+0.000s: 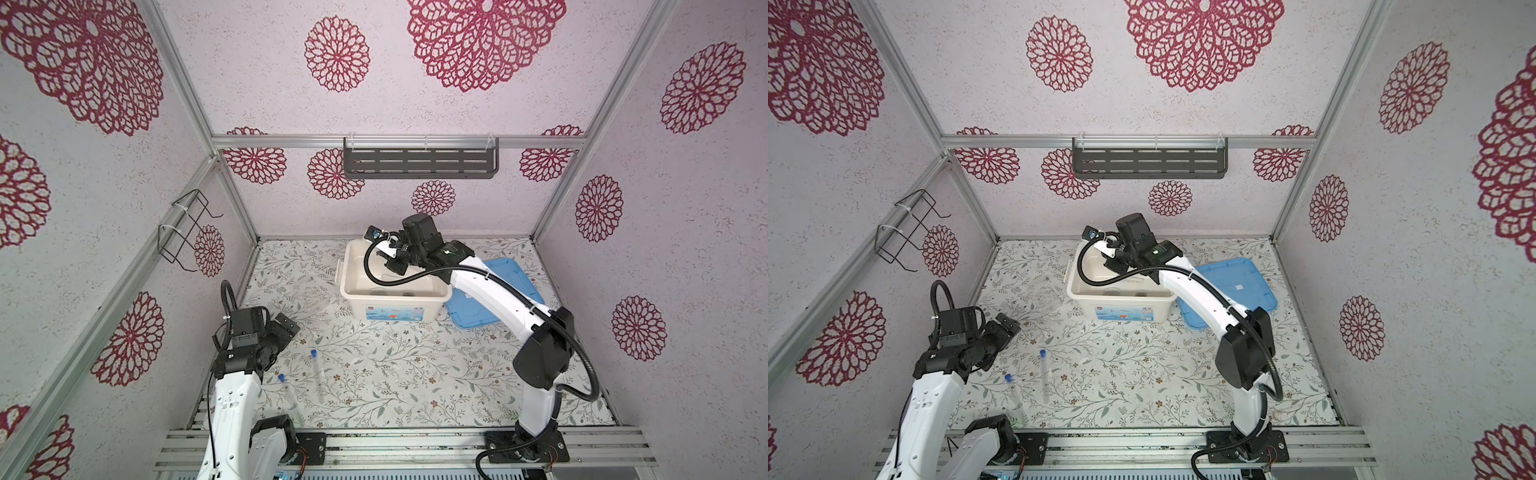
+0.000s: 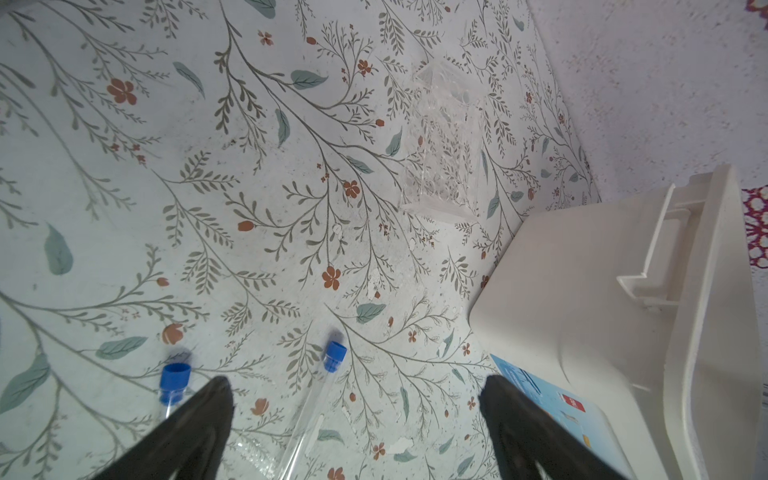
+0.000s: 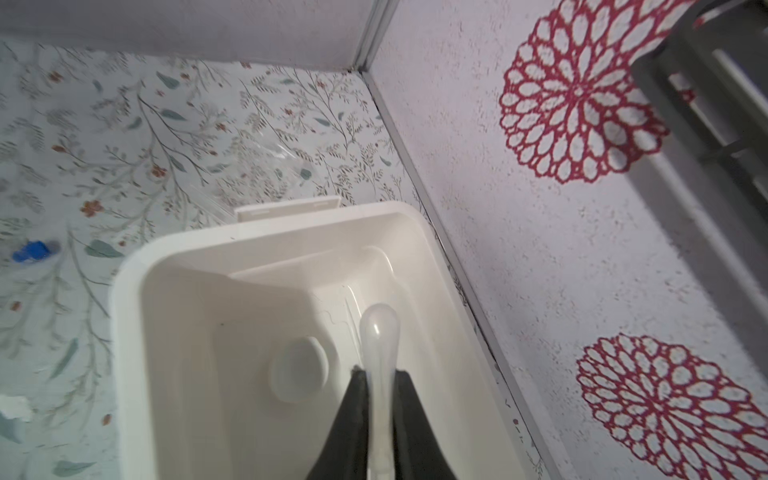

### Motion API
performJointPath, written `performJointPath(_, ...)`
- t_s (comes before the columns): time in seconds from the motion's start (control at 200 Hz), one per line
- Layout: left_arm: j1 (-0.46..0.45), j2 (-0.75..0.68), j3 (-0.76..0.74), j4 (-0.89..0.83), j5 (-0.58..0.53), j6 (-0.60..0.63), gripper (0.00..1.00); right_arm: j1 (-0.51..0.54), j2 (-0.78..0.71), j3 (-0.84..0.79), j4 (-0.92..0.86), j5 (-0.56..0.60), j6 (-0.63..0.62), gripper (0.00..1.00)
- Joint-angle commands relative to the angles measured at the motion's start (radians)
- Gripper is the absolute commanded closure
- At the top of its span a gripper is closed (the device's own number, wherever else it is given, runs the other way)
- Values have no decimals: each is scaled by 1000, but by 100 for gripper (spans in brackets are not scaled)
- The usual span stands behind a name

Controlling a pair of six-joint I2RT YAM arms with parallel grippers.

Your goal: Organize the chemistry lab equipment

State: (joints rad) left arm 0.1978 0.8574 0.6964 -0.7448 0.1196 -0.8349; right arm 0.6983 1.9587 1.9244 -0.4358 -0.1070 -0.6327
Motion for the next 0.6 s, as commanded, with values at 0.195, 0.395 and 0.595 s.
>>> performJointPath(0.195, 9, 0, 24, -46, 3, -8, 3, -43, 208, 97, 63, 121, -182, 83)
performJointPath(0.395, 9, 8, 6, -46, 9, -10, 3, -74, 321, 165, 78, 99, -176, 81)
performJointPath(0.595, 9, 30, -7, -41, 41, -33, 3, -75, 378, 176, 100, 93, -139, 76)
